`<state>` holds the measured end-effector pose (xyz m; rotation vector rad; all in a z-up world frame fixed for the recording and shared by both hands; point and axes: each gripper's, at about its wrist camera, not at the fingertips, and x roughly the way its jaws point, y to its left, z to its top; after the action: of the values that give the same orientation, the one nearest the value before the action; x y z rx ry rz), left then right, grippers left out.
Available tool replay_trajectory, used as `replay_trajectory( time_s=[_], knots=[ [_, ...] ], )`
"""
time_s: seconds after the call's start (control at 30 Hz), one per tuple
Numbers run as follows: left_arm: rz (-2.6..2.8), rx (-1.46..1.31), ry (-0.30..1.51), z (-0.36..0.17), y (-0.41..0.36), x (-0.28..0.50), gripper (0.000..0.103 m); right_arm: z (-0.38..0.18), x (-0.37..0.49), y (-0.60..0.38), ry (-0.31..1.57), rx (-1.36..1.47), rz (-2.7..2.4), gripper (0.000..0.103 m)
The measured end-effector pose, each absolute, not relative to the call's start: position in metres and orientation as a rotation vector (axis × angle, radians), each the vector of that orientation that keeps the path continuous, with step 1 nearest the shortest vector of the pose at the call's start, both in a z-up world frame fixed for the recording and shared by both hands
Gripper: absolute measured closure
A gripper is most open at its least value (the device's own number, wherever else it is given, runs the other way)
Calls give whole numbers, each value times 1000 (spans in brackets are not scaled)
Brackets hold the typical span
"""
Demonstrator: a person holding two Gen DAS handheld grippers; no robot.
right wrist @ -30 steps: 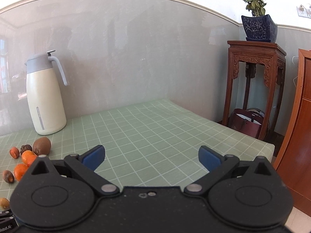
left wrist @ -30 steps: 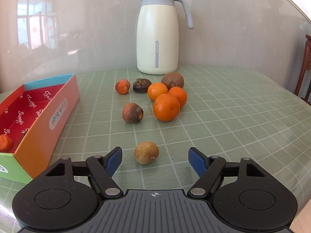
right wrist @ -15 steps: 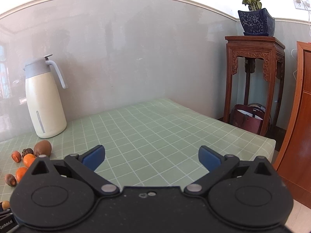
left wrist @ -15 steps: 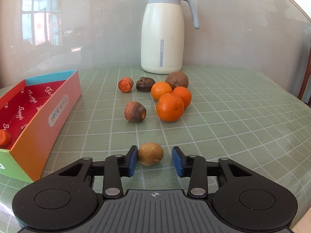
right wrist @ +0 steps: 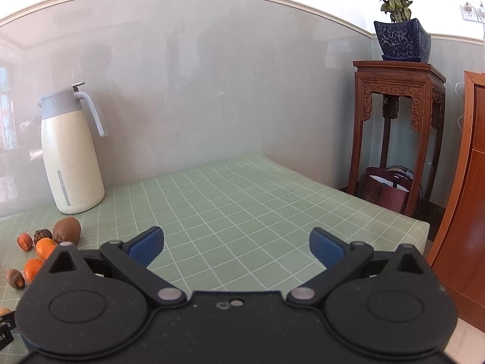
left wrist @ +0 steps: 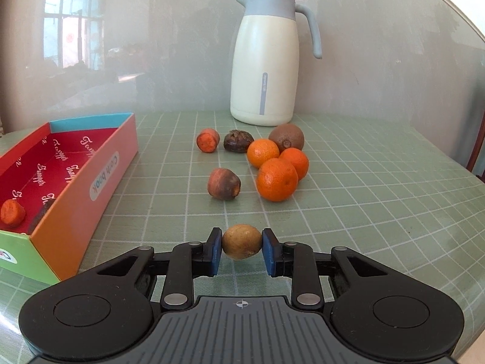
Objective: Organize fruits
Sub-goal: 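Carry the tan fruit into the red box and open the left gripper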
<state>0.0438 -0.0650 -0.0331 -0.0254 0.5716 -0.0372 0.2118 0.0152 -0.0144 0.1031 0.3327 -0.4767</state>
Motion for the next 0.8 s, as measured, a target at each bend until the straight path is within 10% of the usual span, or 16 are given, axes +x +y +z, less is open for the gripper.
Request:
replay_trajectory(
  time_s=[0.8],
  knots=[
    [168, -87, 425, 4, 29, 18, 74, -13, 237, 88, 333, 4, -354, 0]
  ],
)
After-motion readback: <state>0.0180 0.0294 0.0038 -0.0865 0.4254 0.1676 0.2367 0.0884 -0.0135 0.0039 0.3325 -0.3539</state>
